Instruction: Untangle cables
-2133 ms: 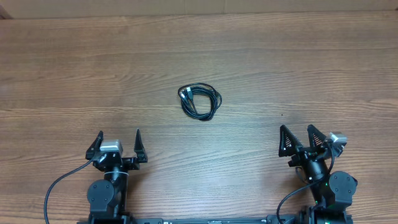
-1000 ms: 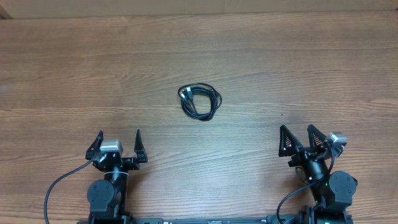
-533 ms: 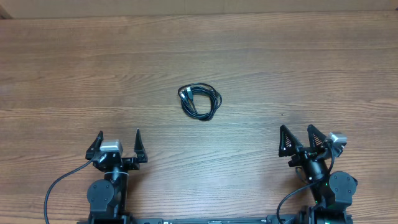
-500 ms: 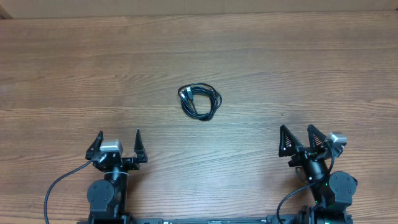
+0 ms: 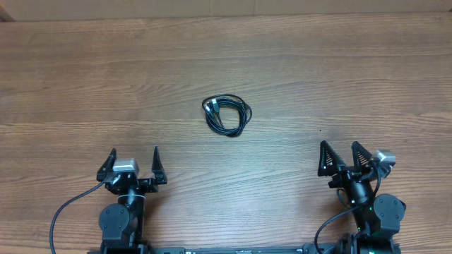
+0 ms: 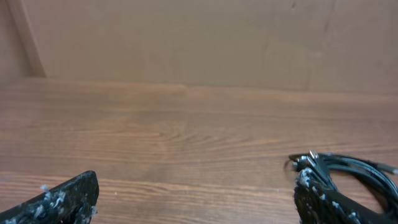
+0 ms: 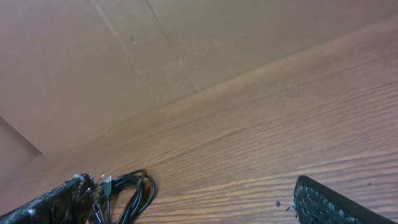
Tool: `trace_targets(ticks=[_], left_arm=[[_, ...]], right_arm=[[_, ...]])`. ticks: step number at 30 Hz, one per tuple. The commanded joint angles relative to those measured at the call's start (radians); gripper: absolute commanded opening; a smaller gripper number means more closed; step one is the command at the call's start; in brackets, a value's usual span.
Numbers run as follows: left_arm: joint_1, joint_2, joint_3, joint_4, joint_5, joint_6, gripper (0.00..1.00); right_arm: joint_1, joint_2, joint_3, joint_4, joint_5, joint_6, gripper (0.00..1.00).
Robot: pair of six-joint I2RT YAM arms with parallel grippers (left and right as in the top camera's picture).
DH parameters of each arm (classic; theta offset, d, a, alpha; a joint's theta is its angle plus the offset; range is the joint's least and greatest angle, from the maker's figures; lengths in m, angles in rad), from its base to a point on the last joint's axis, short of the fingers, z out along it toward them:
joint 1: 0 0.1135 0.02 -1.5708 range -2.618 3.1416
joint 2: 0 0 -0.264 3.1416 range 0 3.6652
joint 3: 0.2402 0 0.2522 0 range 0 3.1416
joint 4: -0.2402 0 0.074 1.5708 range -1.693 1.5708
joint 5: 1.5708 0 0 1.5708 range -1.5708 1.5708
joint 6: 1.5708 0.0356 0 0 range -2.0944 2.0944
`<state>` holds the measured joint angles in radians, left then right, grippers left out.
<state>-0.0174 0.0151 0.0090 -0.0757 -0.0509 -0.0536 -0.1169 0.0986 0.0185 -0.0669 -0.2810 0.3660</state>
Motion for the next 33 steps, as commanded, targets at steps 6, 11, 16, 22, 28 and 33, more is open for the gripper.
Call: trace_targets(ticks=[6, 11, 16, 22, 28, 33], left_arm=[[0.003, 0.052, 0.162, -0.291, 0.209, -0.085, 1.00], [0.002, 0.227, 0.402, -0.418, 0.255, -0.080, 1.00], [0.002, 0.651, 0.964, -0.718, 0.304, 0.014, 1.00], [-0.008, 1.158, 1.659, -1.250, 0.311, 0.074, 1.00], [-0.020, 1.543, 2.008, -1.355, 0.612, 0.088, 1.00], [-0.124, 1.690, 2.008, -1.306, 0.370, 0.037, 1.00]], right_arm=[[0.005, 0.115, 0.226, -0.293, 0.091, -0.020, 1.00], [0.005, 0.293, 0.579, -0.518, 0.099, -0.061, 1.00], [0.005, 0.602, 1.125, -0.893, 0.047, -0.061, 1.00], [0.005, 0.835, 1.461, -1.116, -0.086, -0.061, 1.00], [0.005, 0.954, 1.481, -0.944, -0.413, -0.098, 0.98], [0.006, 0.979, 1.481, -1.009, -0.208, -0.132, 0.86]])
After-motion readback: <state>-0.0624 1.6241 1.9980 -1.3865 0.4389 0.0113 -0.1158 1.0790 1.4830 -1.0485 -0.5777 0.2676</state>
